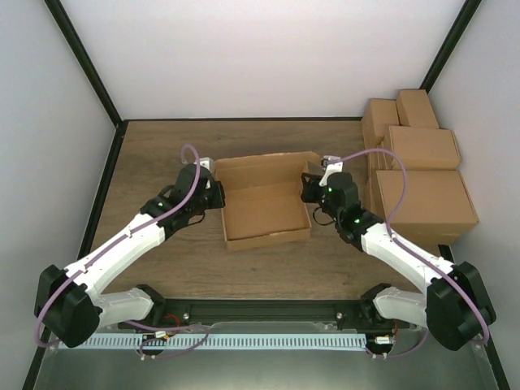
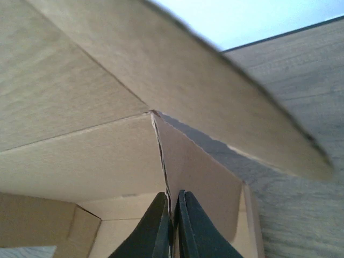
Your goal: Fold the paper box
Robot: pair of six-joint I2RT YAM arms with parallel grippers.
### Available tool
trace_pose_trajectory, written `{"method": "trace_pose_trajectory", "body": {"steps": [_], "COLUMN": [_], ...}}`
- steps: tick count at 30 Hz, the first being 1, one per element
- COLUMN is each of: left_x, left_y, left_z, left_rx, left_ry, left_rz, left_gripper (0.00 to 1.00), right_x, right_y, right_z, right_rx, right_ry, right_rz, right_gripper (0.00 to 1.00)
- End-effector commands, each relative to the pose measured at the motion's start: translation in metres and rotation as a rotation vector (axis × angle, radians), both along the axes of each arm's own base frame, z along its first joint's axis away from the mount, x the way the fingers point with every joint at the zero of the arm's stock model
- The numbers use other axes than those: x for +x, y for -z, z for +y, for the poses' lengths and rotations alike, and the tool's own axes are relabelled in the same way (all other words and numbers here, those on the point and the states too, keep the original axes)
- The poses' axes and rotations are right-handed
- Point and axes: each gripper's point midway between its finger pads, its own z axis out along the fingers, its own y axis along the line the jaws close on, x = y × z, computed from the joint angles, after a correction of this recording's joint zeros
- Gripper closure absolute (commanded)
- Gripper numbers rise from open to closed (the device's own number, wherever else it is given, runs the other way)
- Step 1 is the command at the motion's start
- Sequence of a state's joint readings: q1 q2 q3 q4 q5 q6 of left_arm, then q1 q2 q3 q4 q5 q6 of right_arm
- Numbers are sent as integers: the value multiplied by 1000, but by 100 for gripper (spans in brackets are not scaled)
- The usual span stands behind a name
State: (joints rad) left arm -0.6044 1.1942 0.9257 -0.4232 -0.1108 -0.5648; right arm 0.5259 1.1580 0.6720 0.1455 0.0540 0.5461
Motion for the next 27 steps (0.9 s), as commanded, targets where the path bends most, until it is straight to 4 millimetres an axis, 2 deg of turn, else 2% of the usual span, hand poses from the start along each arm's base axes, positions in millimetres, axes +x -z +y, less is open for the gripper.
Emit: {"method": "trace_pose_trajectory", "body": {"steps": [1,6,10,12,14,17,21,22,24,25,27], "left_x": [-25,-40,-48,-50,-53,-60,-78,-83,-96,-104,-116], "left_y": [30,50,50,49,46,40,32,27,8,-6,-34], "left_z": [-19,-14,-16,-17,-17,-13,5,11,18,21,34], "left_rx": [-21,-11,-34,-47,-56,-63,-81,-91,-130,-155,-180], "left_ry": [151,174,196,202,206,200,137,121,103,103,76], "left_rz": [79,121,127,134,139,153,178,179,180,178,153], "left_gripper": [96,96,95,89,79,54,35,24,4,0,0], "right_x": [-23,-37,-45,-47,-48,-49,-51,-52,-52,-52,-53], "right_y": [34,45,54,58,60,63,65,65,66,66,66], "right_z": [11,4,-1,-1,-1,-3,-6,-6,-7,-7,-7], "right_rx": [-59,-87,-101,-105,-110,-116,-119,-119,-119,-120,-124], "right_ry": [-85,-113,-123,-127,-130,-127,-123,-123,-123,-122,-122], "right_rz": [21,-19,-32,-27,-26,-25,-31,-34,-36,-36,-38], "right_gripper": [94,94,94,94,94,94,94,94,94,94,94]}}
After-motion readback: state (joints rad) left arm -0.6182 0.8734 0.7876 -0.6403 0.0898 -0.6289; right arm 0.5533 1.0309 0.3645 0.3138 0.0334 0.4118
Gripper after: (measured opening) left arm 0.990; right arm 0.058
